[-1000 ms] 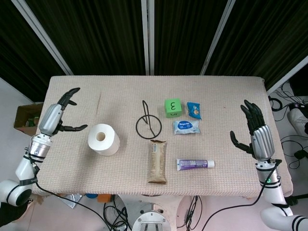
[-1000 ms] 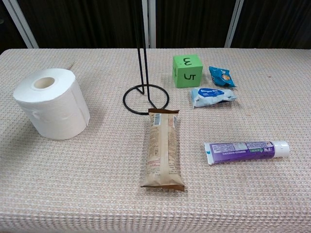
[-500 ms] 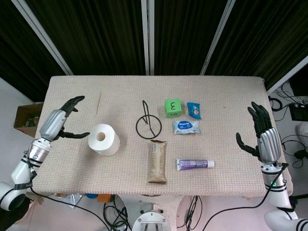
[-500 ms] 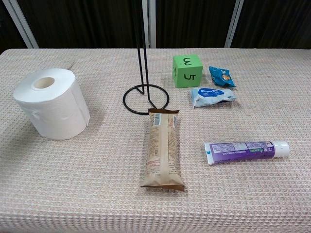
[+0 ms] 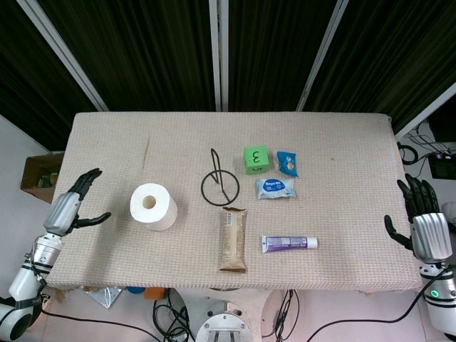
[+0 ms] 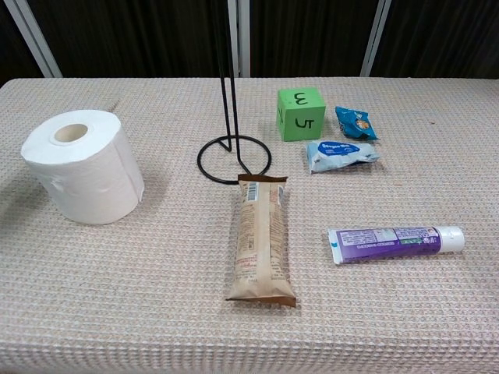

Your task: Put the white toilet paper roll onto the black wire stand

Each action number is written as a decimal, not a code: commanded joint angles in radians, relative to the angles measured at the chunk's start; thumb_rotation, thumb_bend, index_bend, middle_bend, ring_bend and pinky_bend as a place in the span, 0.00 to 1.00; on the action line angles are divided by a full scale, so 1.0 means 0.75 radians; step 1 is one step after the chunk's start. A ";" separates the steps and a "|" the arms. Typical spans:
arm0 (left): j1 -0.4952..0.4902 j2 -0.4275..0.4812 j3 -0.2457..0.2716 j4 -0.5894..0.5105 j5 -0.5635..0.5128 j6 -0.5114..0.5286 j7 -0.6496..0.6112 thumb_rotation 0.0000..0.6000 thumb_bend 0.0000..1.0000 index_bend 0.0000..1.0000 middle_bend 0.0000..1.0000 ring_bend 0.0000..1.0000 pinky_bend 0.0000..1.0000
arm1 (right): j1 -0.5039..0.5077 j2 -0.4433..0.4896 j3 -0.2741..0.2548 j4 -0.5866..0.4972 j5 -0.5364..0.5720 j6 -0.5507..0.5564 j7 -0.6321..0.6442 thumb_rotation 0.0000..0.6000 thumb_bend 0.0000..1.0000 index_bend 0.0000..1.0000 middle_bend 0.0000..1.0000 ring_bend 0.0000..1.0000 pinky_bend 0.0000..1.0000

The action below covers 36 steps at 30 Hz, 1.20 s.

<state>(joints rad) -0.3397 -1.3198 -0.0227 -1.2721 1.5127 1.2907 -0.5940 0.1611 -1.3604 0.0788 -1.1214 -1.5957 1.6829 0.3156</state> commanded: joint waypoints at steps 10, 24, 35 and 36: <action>0.058 -0.322 0.050 0.374 0.048 0.063 -0.066 0.27 0.00 0.00 0.00 0.00 0.17 | -0.052 -0.029 -0.064 0.075 0.006 -0.071 -0.055 1.00 0.35 0.00 0.00 0.00 0.00; 0.017 -0.600 0.041 0.680 0.118 0.136 -0.050 0.46 0.00 0.00 0.00 0.00 0.16 | -0.065 -0.019 -0.067 0.046 0.018 -0.114 -0.051 1.00 0.35 0.00 0.00 0.00 0.00; -0.042 -0.661 0.014 0.718 0.121 0.138 -0.110 0.47 0.00 0.00 0.00 0.00 0.16 | -0.073 -0.018 -0.060 0.055 0.032 -0.137 -0.037 1.00 0.36 0.00 0.00 0.00 0.00; -0.048 -0.660 0.015 0.710 0.123 0.137 -0.118 0.47 0.00 0.00 0.00 0.00 0.16 | -0.073 -0.019 -0.059 0.057 0.032 -0.139 -0.036 1.00 0.36 0.00 0.00 0.00 0.00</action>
<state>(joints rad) -0.3710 -1.8151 -0.0113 -0.7339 1.6028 1.3938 -0.6766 0.1066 -1.3741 0.0340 -1.0794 -1.5718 1.5791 0.2882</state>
